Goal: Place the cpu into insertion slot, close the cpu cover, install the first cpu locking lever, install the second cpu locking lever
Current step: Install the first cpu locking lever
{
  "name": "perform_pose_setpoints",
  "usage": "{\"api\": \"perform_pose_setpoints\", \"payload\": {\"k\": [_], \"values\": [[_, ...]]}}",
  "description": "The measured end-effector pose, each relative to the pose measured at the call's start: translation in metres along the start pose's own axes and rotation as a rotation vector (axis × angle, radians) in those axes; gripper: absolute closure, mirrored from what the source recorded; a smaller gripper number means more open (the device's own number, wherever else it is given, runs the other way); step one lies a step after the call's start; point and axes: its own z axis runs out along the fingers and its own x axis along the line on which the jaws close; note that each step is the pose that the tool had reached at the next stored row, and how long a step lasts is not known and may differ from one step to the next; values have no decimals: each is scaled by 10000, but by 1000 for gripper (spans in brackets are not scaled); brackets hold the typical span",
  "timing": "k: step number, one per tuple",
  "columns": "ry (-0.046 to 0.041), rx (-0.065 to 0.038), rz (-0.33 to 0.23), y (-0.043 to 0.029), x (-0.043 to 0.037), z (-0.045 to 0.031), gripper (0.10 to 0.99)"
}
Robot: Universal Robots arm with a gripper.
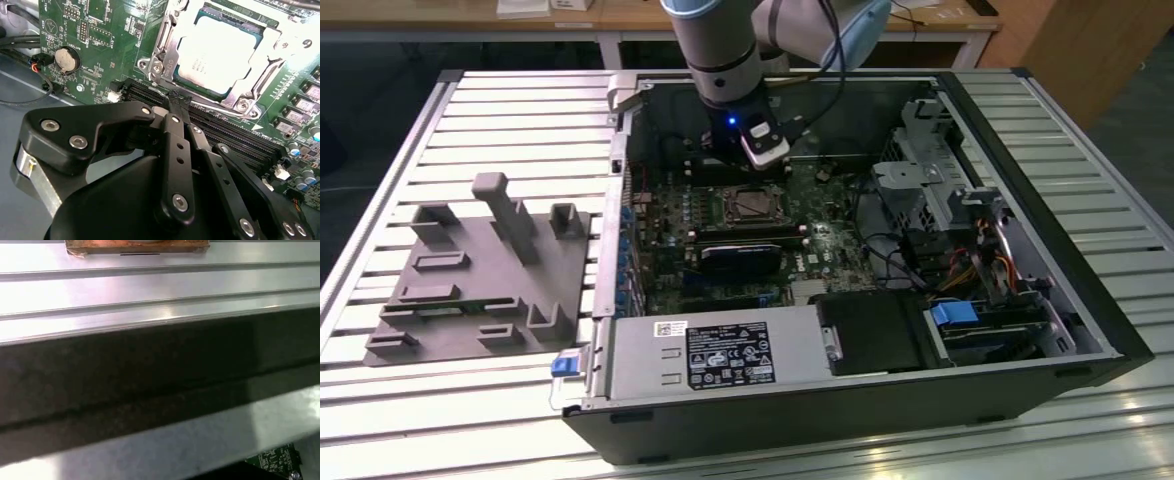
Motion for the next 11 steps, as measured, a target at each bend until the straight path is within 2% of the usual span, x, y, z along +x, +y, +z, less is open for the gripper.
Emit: {"api": "perform_pose_setpoints", "payload": {"k": [11], "values": [[-19,13,-5,-23,-3,28,984]]}}
